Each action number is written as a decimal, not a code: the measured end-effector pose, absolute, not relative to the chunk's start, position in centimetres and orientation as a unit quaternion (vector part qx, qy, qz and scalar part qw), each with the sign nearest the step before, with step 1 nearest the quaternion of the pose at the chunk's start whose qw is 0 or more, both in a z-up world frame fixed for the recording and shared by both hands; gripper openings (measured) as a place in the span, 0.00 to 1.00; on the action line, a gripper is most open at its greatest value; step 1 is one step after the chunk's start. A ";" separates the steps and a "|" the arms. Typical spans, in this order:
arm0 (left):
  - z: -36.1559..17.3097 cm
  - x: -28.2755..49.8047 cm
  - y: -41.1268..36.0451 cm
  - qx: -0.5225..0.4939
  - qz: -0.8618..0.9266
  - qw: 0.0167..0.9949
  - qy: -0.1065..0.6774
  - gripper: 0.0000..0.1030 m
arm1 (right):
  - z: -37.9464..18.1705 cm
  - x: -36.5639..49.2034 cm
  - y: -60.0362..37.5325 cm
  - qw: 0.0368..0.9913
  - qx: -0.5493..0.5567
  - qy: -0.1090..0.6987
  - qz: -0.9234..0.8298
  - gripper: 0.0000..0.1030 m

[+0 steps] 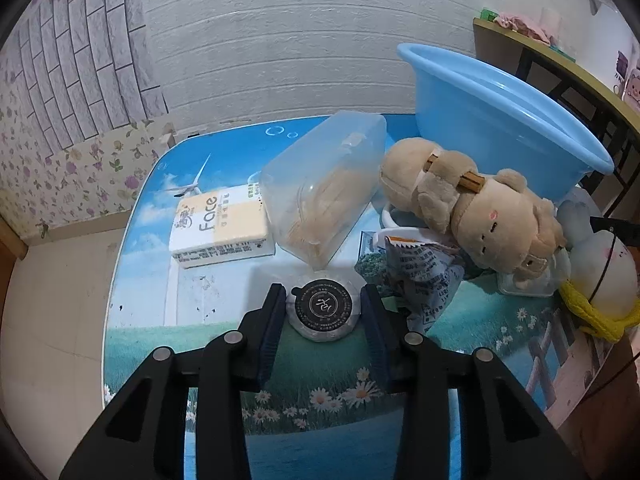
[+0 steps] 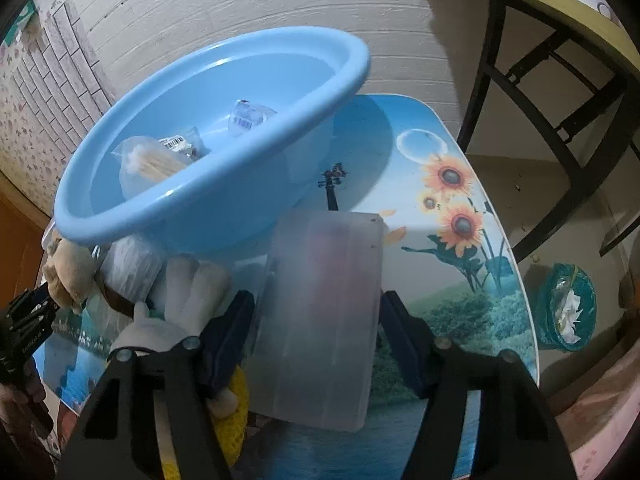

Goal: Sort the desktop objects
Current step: 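Grasp the clear plastic box with the right tool while the left tool grasps the round tin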

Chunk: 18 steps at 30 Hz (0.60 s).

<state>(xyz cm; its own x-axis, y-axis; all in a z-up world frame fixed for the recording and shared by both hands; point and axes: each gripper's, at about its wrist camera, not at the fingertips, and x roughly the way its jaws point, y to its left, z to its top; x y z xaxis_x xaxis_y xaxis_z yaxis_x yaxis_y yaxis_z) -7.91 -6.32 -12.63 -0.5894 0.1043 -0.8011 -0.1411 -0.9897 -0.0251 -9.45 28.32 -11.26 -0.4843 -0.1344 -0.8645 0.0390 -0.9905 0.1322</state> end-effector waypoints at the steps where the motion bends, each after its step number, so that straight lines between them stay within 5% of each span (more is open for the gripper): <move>1: -12.6 -7.8 -6.4 -0.449 0.891 0.068 0.020 0.36 | -11.2 -9.3 28.4 0.051 0.505 -0.047 -0.860 0.62; 18: -12.3 -4.3 -5.0 -0.454 0.888 0.062 0.024 0.36 | -10.4 -5.8 32.4 0.032 0.494 -0.015 -0.869 0.62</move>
<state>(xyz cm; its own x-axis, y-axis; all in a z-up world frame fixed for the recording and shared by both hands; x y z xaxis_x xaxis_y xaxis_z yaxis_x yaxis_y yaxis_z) -4.35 -5.01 -12.30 -0.5795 0.0877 -0.8103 -0.1312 -0.9913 -0.0134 -5.82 32.39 -10.44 -0.5100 -0.0710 -0.8572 0.0414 -0.9975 0.0580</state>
